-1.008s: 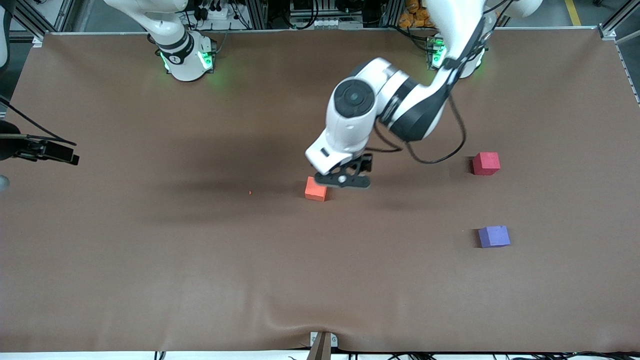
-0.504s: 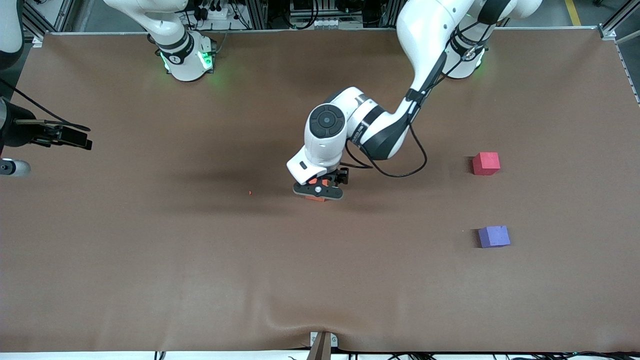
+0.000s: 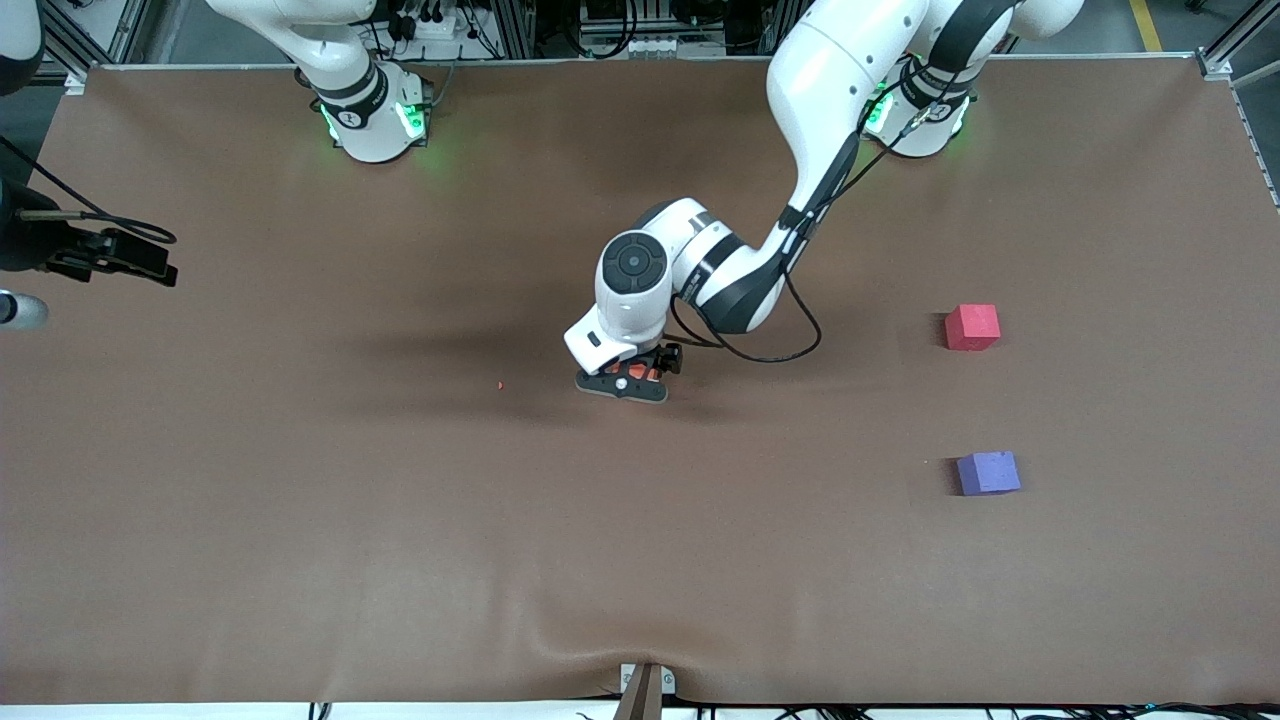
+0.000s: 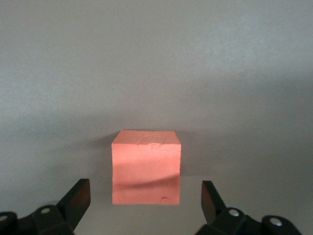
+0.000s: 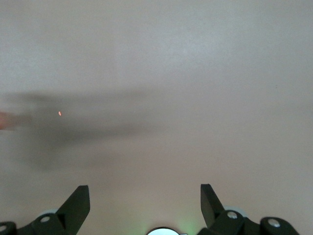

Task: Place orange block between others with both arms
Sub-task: 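Grasp the orange cube with the left gripper while the right gripper withdraws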

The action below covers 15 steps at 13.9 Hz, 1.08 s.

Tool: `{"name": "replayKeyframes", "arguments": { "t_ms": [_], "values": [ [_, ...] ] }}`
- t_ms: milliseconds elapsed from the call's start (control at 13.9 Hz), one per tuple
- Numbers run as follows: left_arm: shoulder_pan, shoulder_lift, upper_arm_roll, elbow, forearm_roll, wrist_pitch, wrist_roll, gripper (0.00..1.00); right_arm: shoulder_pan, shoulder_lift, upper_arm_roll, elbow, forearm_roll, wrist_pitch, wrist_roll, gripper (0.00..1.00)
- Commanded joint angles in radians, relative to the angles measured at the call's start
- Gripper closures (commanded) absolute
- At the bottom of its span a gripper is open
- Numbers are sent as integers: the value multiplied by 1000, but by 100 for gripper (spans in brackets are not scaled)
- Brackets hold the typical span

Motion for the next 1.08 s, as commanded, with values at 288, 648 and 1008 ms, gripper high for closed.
{"name": "replayKeyframes", "arguments": {
  "t_ms": [288, 648, 1008],
  "values": [
    [-13, 64, 13, 33, -4, 46, -51, 0, -1, -14, -4, -1, -50, -3, 13, 0],
    [-15, 82, 13, 33, -4, 55, -67, 43, -1, -13, -2, 11, -30, -4, 20, 0],
    [7, 23, 16, 15, -3, 46, -94, 100, -12, -11, -4, 22, -9, -26, 26, 0]
  ]
}}
